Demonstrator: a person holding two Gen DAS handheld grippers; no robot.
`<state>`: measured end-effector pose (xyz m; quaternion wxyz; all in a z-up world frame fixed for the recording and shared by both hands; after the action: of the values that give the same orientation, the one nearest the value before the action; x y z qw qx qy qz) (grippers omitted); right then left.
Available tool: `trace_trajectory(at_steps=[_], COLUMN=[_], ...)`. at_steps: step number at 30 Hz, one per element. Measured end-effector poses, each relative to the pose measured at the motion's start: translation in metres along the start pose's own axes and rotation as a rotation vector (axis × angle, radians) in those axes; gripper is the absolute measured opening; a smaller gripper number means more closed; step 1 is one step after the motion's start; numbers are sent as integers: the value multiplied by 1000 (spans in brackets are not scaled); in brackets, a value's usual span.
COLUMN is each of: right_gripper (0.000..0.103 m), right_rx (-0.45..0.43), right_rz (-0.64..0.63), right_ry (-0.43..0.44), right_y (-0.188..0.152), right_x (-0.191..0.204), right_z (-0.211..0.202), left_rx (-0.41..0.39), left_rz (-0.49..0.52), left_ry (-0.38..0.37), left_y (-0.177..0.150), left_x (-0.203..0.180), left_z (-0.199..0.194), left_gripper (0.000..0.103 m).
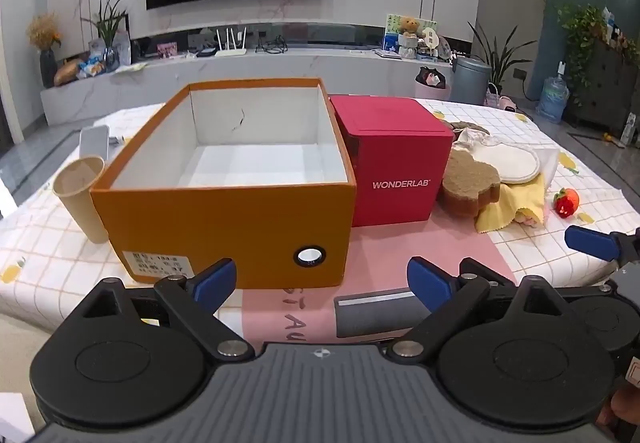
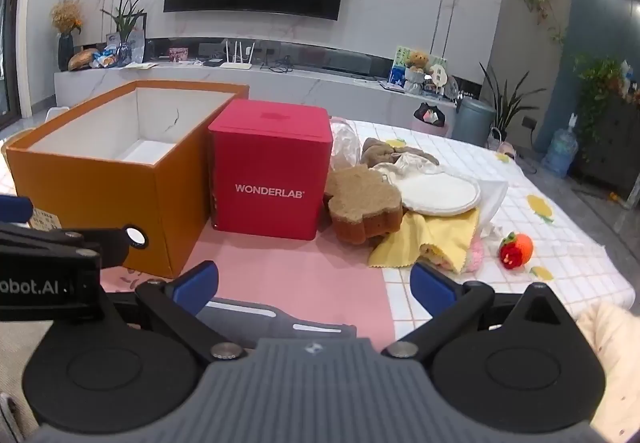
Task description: Organize soft objects
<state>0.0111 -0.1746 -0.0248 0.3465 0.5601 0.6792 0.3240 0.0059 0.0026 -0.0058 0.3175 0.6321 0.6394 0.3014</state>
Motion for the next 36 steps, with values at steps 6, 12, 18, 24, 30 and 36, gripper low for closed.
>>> trace_trajectory(at_steps=[6,12,18,24,30,36], right_gripper=[100,100,100,100,100,100], right_rx=[0,1,0,-2,-10,-16], right_rz=[-17,-26,-33,-36,-58,-73], right_ry=[-10,-16,-19,-22,-38,-43], right_y=[4,3,2,2,2,3], right_x=[3,3,4,4,6,8], right_z=[-3,-3,-3,-3,-3,-4], left_rx=[3,12,12,13,-5,-9], left_rz=[-1,0,1,-2,8,15], left_ry=[6,11,11,13,27,29], left_y=[-2,-3,-3,-3,-4,-4], left_x=[0,0,0,-1,-2,-3], left_z=[1,3,3,3,1,1], left_gripper=[103,103,103,103,103,103])
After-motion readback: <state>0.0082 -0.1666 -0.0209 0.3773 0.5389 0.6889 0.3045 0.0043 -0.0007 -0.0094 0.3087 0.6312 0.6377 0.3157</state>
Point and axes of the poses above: each gripper's, at about its wrist camera, not at the fingertips, and z roughly the way its jaws point, x to its left, y to its top, the point moved 1 cm from there along z, roughly the way its jaws point, and after that the axes turned 1 degree about y, right-handed, at the moved point
